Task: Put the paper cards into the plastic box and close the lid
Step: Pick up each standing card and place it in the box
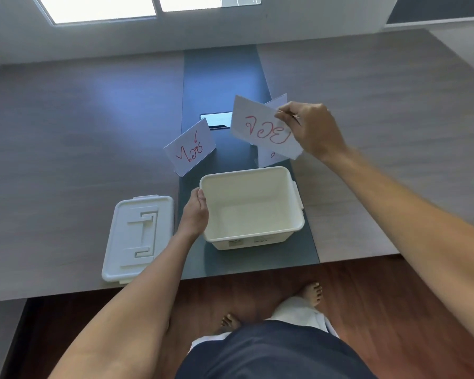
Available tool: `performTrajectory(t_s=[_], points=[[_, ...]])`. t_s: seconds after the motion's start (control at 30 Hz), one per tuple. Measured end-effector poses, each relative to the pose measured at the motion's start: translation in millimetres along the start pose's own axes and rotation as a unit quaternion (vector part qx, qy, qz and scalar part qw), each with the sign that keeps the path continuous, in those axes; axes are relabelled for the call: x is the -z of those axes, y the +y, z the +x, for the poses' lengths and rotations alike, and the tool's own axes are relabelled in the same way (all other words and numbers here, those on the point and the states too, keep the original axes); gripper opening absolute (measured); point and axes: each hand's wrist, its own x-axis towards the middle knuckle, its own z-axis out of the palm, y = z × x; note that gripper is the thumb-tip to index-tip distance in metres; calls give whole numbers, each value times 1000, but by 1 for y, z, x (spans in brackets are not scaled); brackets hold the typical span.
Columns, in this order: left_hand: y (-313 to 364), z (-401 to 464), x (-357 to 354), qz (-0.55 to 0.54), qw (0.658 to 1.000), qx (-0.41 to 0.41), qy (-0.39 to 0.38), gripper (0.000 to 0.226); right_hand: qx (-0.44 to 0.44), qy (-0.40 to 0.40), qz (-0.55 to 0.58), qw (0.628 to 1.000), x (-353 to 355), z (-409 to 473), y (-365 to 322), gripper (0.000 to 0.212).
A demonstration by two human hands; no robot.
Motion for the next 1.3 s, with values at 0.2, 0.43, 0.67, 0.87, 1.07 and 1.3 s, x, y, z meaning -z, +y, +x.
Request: performTrajectory(t_s=[0.2,0.43,0.67,0.87,1.07,1.3], points=[[2,-3,1,-4,1000,0,-1,41,65,-53,79,993,-18,-23,-24,30],[-3,0,0,-14,1000,2,-2,40,67,-221,91,969,-55,-65,-23,29],[0,-3,-1,-13,1000,-8,13,41,-22,-366,105,924,-85,-102,-22,29],[0,-1,-3,-13,998,-46,31,40,-65,-444,138,883,-92,-111,-20,27],[1,2,-3,29,997,-49,43,49,-60,-536,129,832,-90,-103,-19,28],[7,4,-1,29,998,-55,26,50,-95,-476,220,846,-92,-74,-12,33]])
